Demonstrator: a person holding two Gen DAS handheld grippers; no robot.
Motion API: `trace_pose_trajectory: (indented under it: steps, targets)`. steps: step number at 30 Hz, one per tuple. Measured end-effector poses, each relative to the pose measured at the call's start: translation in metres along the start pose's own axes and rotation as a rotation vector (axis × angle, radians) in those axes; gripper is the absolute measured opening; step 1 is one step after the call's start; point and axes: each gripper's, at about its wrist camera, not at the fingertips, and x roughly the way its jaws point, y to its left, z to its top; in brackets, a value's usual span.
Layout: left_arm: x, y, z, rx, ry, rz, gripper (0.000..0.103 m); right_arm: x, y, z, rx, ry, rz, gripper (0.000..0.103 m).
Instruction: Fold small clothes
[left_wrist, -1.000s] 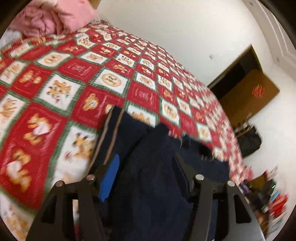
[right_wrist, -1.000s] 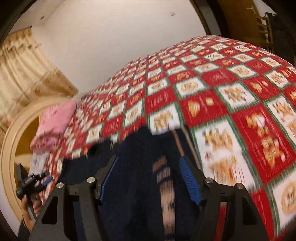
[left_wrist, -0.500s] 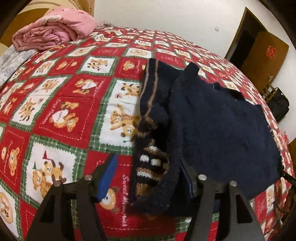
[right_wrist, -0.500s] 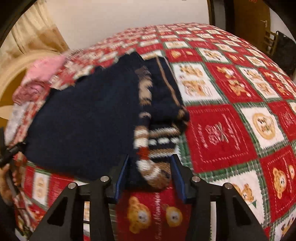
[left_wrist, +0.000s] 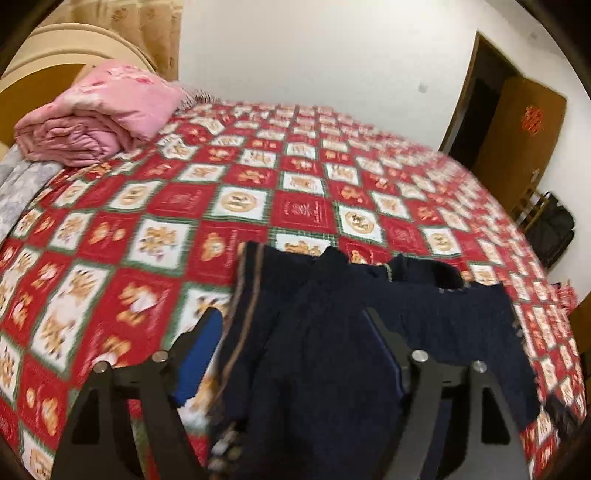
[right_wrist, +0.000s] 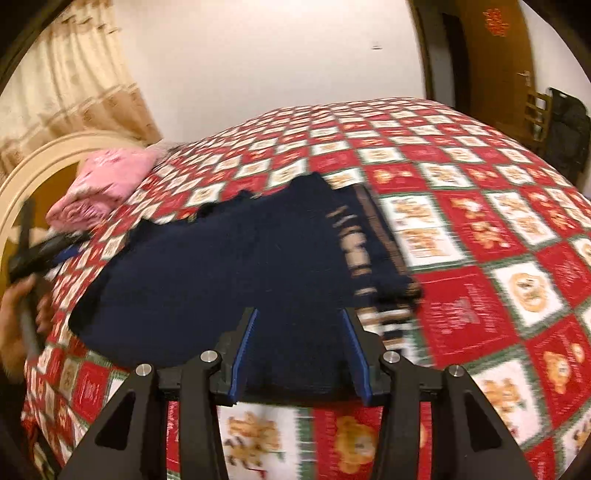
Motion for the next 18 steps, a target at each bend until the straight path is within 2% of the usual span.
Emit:
trace_pose_trajectory:
  steps: [6, 7, 8, 11, 14, 18]
  targets:
    - [0.070, -0.019, 0.015, 0.009, 0.100, 0.129, 0.078, 0.024, 0.016, -0.022, -0.076, 0.053, 0.042, 0.047]
    - [0.089, -0.015, 0.014, 0.007, 0.132, 0.194, 0.078, 0.027, 0.016, -0.025, -0.084, 0.062, 0.039, 0.047]
    - [0.096, -0.009, 0.011, -0.014, 0.148, 0.218, 0.081, 0.030, 0.015, -0.027, -0.089, 0.068, 0.038, 0.047]
    - [0.108, 0.014, 0.006, -0.121, 0.160, 0.173, 0.094, 0.032, 0.009, -0.031, -0.086, 0.080, 0.047, 0.047]
    - [0.093, 0.017, 0.003, -0.143, 0.154, 0.116, 0.093, 0.026, 0.004, -0.025, -0.070, 0.054, 0.047, 0.047]
    - [0.038, 0.020, -0.016, -0.120, 0.087, 0.051, 0.093, 0.013, -0.003, -0.016, -0.062, -0.017, 0.005, 0.047]
